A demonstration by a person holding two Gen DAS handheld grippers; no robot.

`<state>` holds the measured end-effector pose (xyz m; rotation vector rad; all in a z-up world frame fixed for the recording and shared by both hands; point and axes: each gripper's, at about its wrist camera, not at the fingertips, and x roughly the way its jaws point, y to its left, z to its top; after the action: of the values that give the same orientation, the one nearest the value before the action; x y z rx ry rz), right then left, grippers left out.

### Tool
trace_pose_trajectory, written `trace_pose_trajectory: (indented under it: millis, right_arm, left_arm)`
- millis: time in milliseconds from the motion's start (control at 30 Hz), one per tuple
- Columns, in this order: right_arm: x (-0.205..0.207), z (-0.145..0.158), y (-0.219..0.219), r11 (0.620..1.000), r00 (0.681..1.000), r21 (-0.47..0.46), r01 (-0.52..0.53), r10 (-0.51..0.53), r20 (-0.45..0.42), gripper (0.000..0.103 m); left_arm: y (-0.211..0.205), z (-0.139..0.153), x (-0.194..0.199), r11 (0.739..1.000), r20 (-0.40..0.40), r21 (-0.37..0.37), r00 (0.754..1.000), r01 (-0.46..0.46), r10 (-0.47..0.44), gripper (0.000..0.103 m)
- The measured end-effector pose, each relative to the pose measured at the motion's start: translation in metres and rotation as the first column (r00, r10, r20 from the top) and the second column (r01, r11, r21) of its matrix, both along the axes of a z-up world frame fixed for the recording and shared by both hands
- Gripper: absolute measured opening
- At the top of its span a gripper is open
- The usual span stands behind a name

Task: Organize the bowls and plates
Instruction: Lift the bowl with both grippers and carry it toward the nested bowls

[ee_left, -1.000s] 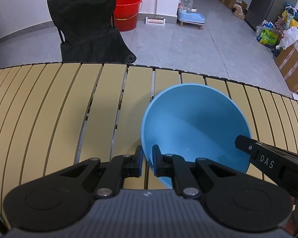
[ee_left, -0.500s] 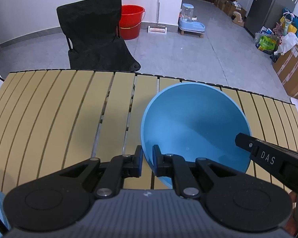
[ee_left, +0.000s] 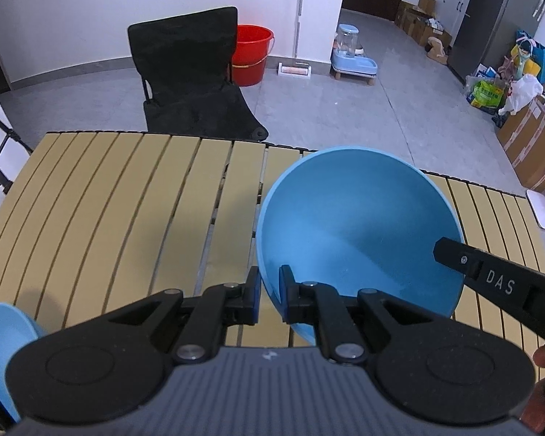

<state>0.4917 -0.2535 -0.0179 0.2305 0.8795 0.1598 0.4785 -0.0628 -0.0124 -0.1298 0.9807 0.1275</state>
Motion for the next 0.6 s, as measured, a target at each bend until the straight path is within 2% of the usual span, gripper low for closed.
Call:
trace_pose_trajectory:
  millis: [600]
  right_arm:
    - [-0.070, 0.034, 0.028, 1.000, 0.998, 0.013, -0.013, 0.012, 0.055, 0.006]
  left_arm:
    - [0.029, 0.036, -0.074, 1.000, 0.082, 0.005, 0.997, -0.007, 0.007, 0.011]
